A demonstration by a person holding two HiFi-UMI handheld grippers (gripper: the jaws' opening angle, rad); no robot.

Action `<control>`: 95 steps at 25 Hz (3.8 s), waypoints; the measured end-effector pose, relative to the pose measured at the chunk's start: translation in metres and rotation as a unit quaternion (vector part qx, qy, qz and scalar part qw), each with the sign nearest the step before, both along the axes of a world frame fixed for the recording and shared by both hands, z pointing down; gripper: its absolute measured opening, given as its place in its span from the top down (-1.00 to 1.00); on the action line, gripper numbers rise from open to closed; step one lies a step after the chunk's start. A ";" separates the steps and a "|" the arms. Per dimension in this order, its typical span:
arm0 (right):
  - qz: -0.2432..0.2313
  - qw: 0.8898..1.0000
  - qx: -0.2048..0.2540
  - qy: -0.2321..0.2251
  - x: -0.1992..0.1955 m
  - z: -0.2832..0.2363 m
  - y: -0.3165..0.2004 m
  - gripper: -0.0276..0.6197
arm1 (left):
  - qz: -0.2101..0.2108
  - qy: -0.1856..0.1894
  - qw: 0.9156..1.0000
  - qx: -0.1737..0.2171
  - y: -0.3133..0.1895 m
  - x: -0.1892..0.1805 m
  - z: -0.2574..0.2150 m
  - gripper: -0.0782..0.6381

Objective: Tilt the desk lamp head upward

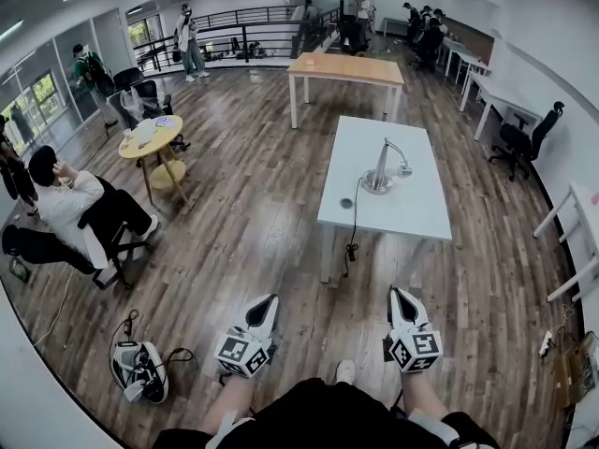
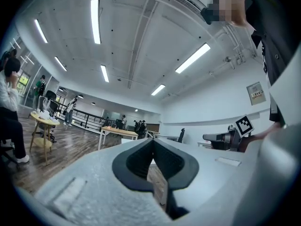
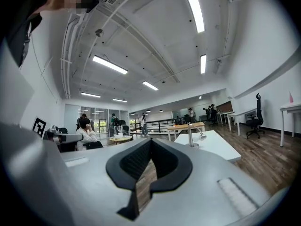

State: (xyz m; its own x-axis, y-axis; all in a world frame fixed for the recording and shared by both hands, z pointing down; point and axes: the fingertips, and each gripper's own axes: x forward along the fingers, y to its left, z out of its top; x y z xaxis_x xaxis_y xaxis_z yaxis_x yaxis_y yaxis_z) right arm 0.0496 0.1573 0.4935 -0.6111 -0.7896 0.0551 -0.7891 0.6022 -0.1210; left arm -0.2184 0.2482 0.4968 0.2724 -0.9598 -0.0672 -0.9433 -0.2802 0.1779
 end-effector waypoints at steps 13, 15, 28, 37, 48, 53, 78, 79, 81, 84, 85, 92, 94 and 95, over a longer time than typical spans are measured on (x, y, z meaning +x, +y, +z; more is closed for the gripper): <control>-0.005 1.000 0.011 -0.028 0.052 -0.015 -0.142 0.91 | -0.001 0.000 1.000 0.010 -0.150 0.063 -0.011 0.78; -0.006 0.999 0.009 -0.031 0.057 -0.014 -0.152 0.91 | 0.004 -0.001 1.000 0.005 -0.165 0.070 -0.009 0.78; 0.022 0.999 -0.025 -0.041 0.068 0.015 -0.211 0.91 | 0.034 -0.005 0.999 -0.010 -0.232 0.084 0.013 0.78; 0.059 0.998 -0.012 -0.030 0.043 0.000 -0.290 0.91 | 0.060 0.000 0.998 0.007 -0.332 0.043 0.007 0.78; 0.055 0.998 0.008 -0.018 -0.037 -0.006 -0.382 0.91 | 0.075 0.000 0.997 0.009 -0.426 -0.028 0.009 0.78; 0.059 0.998 -0.002 -0.014 -0.050 -0.001 -0.401 0.91 | 0.089 -0.007 0.996 0.011 -0.453 -0.039 0.008 0.78; 0.076 0.992 -0.080 -0.063 0.005 0.041 -0.517 0.91 | 0.114 -0.018 0.992 -0.042 -0.565 0.036 0.052 0.78; 0.076 0.991 -0.090 -0.068 0.007 0.047 -0.520 0.91 | 0.115 -0.020 0.992 -0.047 -0.567 0.039 0.056 0.78; 0.076 0.988 -0.110 -0.076 0.012 0.060 -0.525 0.91 | 0.116 -0.022 0.991 -0.057 -0.570 0.045 0.064 0.78; 0.074 0.978 -0.149 -0.124 0.015 0.076 -0.532 0.90 | 0.116 -0.023 0.990 -0.077 -0.572 0.050 0.076 0.78; 0.072 0.973 -0.160 -0.148 0.015 0.080 -0.535 0.90 | 0.115 -0.024 0.989 -0.084 -0.573 0.050 0.081 0.78; 0.023 0.937 -0.231 -0.260 -0.001 0.096 -0.548 0.44 | 0.132 -0.056 0.982 -0.121 -0.585 0.065 0.110 0.78; 0.020 0.929 -0.242 -0.278 -0.002 0.098 -0.553 0.44 | 0.143 -0.068 0.979 -0.128 -0.589 0.074 0.119 0.78; 0.017 0.928 -0.245 -0.282 -0.002 0.101 -0.556 0.44 | 0.150 -0.073 0.977 -0.133 -0.591 0.079 0.125 0.78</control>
State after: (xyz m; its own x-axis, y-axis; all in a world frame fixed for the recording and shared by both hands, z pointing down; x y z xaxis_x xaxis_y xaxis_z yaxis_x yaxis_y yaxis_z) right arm 0.0478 -0.3987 0.5942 -0.6266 -0.7739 0.0920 -0.5355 0.3418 -0.7723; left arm -0.1394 -0.3427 0.6216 0.5327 -0.8132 0.2342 -0.8463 -0.5104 0.1527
